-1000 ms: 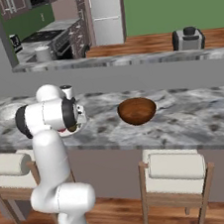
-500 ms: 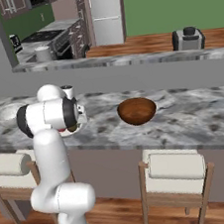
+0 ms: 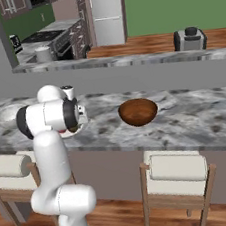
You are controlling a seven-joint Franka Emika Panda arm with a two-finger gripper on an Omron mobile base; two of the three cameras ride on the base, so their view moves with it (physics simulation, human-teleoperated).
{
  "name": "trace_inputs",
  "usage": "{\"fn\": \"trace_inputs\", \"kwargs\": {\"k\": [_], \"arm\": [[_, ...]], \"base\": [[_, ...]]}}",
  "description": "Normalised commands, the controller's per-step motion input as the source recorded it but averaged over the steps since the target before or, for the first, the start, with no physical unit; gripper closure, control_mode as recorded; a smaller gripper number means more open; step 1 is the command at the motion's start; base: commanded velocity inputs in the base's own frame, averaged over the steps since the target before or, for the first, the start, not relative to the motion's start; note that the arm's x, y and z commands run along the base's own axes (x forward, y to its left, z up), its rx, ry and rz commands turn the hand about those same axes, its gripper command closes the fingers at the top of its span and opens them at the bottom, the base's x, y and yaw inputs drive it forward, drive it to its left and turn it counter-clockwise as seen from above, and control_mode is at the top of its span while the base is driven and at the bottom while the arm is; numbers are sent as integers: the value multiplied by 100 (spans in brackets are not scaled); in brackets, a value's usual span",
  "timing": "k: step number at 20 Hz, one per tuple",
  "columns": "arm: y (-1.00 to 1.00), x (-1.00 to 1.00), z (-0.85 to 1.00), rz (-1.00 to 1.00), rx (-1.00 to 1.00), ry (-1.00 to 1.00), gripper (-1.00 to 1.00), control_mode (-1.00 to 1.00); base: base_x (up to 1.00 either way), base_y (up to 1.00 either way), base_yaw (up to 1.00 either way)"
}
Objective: Take the fruits from the plate on the dining counter and place two fruits in each bowl.
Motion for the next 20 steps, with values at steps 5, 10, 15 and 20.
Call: {"fn": "trace_inputs", "kwargs": {"k": [5, 10, 15, 20], "arm": [[-36, -65, 34, 0, 0, -16, 100, -100], [-50, -48, 68, 0, 0, -9, 100, -100], [-66, -26, 60, -3, 0, -4, 100, -100], [-80, -7, 46, -8, 0, -9, 100, -100]], "base": [[0, 0, 0], [0, 0, 0], [0, 0, 0], [0, 0, 0]]}}
